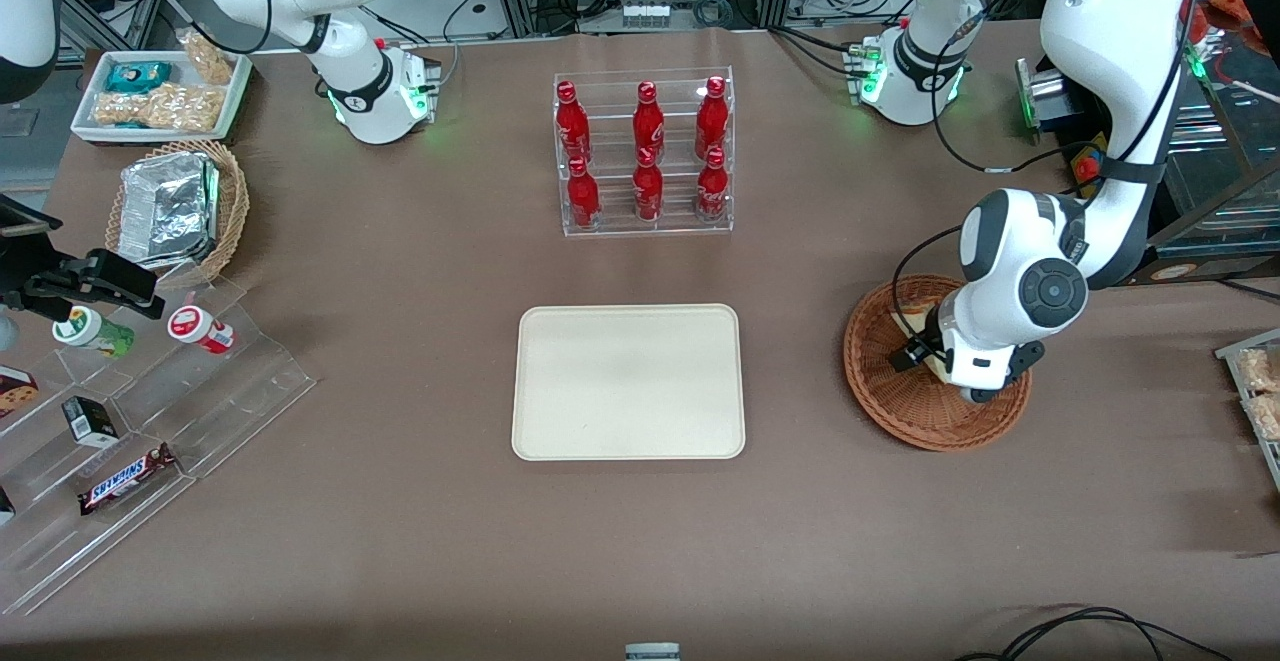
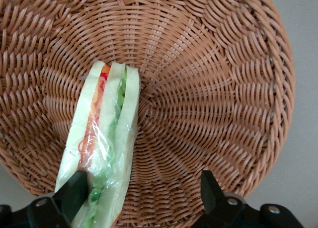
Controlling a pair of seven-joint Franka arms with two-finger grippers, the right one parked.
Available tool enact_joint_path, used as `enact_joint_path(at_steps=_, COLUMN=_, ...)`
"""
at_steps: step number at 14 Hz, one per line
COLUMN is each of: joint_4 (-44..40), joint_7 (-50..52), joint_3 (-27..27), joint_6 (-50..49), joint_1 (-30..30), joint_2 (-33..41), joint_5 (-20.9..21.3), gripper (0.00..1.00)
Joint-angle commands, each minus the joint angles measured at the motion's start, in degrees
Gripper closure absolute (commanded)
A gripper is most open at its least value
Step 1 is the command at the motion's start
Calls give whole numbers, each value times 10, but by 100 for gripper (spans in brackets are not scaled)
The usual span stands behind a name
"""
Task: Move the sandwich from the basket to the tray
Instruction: 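Lower the left gripper and close it on the sandwich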
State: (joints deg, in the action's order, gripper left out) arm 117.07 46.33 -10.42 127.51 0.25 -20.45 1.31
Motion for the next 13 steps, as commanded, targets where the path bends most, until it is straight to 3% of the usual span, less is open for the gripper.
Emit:
enact_joint_path(at_steps=1, joint_4=-4, joint_7=12, joint_3=6, joint_6=-6, joint_1=-7, joint_2=3, joint_5=11, gripper=0)
enact_joint_path(at_steps=3, joint_4=-25, joint_7=5, joint_3=8, joint_6=-53, joint_1=-5, joint_2=7, joint_5=27, gripper=0)
enact_joint_path(at_steps=5, joint_4=-40, joint_7=4, joint_3=8, joint_6=-108, joint_1=-2, joint_2=5, joint_5=102, gripper=0)
enact_joint_path(at_steps=6, joint_4=-40, joint_7=4, joint_3=8, joint_6=-118, joint_1=-2, joint_2=3, joint_5=116, gripper=0)
enact_joint_path(at_steps=13, joint_4=-36, joint_7=20, joint_3=8, joint_6=-113, joint_1=-12, joint_2=-36, joint_5=119, gripper=0)
